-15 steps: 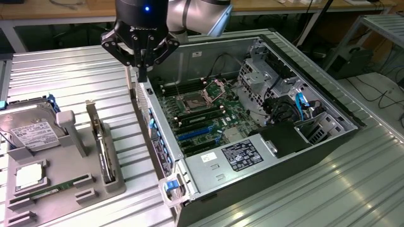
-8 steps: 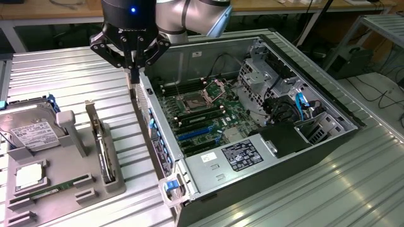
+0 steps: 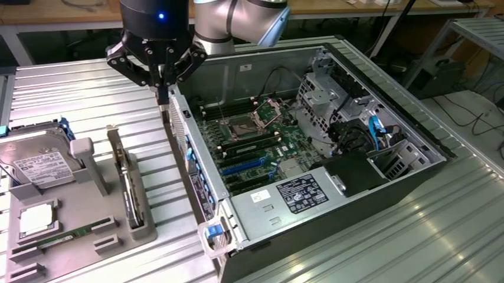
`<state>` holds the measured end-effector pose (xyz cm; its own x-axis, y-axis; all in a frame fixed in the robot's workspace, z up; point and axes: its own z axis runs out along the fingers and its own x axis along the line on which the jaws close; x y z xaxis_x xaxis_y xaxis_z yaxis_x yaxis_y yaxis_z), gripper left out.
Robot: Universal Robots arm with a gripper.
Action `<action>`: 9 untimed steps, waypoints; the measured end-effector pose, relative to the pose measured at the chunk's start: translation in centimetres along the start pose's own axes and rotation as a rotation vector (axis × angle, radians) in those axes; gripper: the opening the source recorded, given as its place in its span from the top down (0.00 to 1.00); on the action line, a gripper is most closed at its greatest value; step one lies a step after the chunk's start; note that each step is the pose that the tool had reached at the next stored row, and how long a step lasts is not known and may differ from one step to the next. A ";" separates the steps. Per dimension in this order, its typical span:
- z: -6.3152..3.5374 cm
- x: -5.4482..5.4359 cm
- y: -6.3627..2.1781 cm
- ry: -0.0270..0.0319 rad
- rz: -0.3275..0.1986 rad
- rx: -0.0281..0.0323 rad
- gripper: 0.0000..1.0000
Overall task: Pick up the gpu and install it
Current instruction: 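Reach for the gpu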
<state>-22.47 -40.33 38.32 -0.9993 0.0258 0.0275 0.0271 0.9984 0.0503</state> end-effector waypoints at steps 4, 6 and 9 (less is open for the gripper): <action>0.06 0.7 -0.02 0.0006 -0.011 -0.0006 0.89; 0.08 1.0 -0.04 0.0009 -0.016 -0.0008 0.89; 0.14 1.5 -0.08 0.0012 -0.022 -0.0014 0.89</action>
<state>-24.01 -40.37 38.22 -0.9996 0.0033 0.0276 0.0047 0.9986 0.0523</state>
